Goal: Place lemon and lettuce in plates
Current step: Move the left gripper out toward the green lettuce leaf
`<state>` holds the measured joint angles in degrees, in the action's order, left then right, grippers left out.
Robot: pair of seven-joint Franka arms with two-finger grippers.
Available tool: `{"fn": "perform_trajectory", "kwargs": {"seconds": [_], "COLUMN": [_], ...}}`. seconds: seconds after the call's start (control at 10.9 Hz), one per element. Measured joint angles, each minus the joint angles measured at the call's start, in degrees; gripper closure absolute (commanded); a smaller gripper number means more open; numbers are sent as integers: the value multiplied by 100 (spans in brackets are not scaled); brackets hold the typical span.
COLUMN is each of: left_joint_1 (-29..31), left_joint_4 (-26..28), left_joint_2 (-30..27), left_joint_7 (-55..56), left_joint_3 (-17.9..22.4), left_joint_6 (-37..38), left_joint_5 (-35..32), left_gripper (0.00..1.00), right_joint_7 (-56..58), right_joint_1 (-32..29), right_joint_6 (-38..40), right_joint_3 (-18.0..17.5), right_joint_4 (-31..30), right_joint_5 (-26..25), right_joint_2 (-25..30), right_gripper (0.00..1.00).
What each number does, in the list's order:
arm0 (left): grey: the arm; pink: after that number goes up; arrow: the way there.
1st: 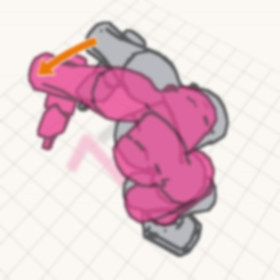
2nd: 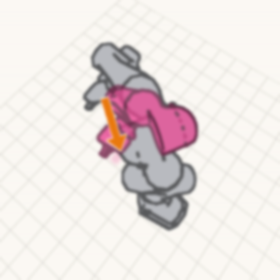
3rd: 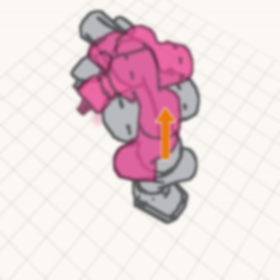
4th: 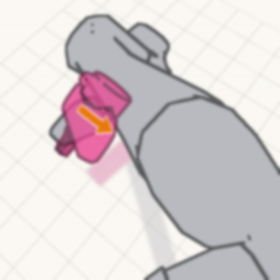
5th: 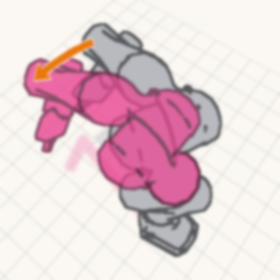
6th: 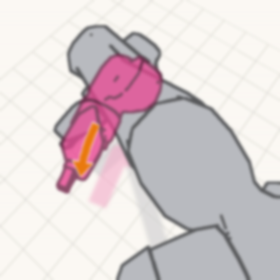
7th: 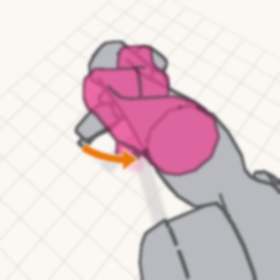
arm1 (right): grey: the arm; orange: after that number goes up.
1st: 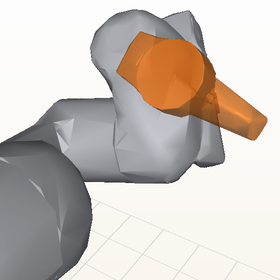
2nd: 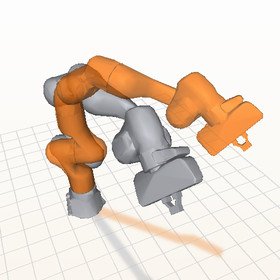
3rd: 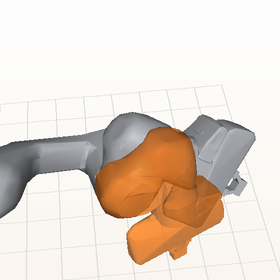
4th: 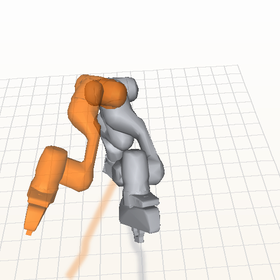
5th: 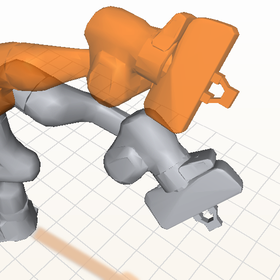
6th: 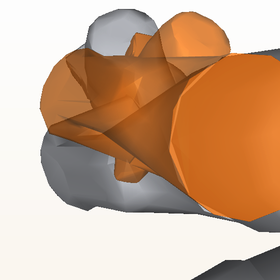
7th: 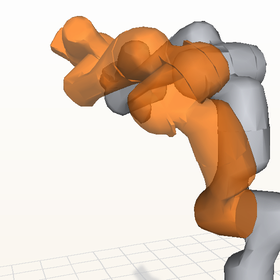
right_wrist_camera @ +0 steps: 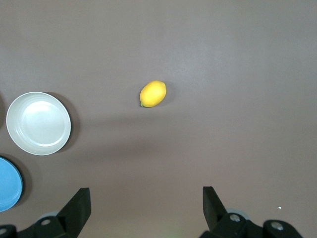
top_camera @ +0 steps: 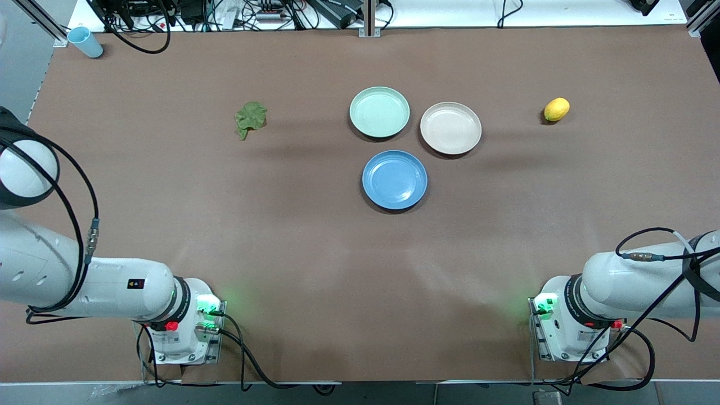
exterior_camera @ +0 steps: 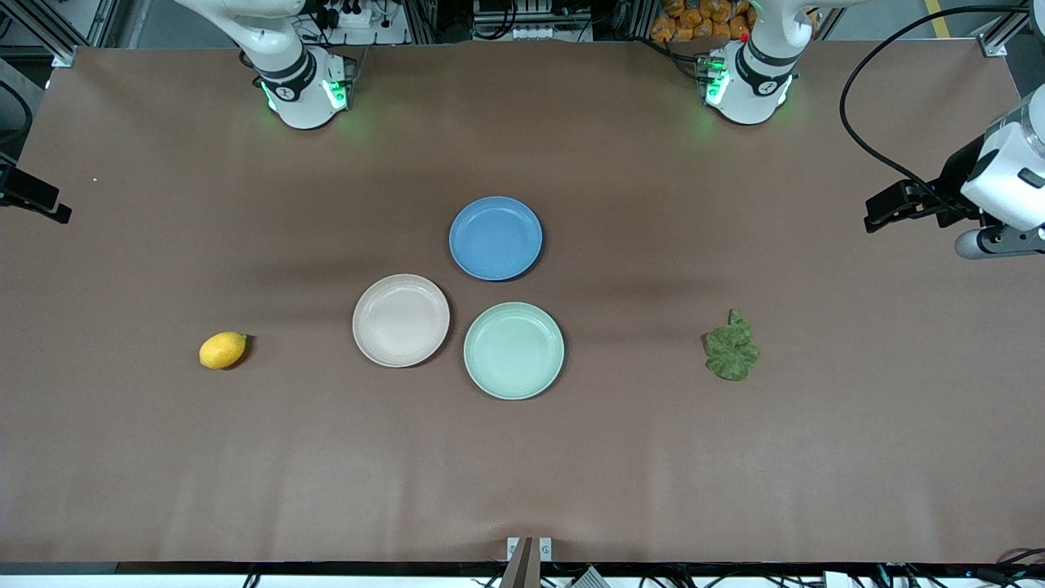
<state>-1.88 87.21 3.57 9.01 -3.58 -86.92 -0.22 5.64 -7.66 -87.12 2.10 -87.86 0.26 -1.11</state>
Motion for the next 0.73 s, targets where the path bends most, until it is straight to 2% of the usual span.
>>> {"fn": "perform_trajectory", "kwargs": {"seconds": [0.73], "left_joint_1": [2], "left_joint_4": [4], "left_joint_2": [7], "left_joint_7": [0], "left_joint_3": [-4], "left_joint_6": [0], "left_joint_5": [0], "left_gripper": [0], "right_joint_7": [7], "right_joint_1": [-1], "right_joint_6": [-4], "right_joint_3": [-2], "right_joint_4": [-43], "right_joint_5": [0], "right_joint_2": [-1], "right_gripper": [0]}}
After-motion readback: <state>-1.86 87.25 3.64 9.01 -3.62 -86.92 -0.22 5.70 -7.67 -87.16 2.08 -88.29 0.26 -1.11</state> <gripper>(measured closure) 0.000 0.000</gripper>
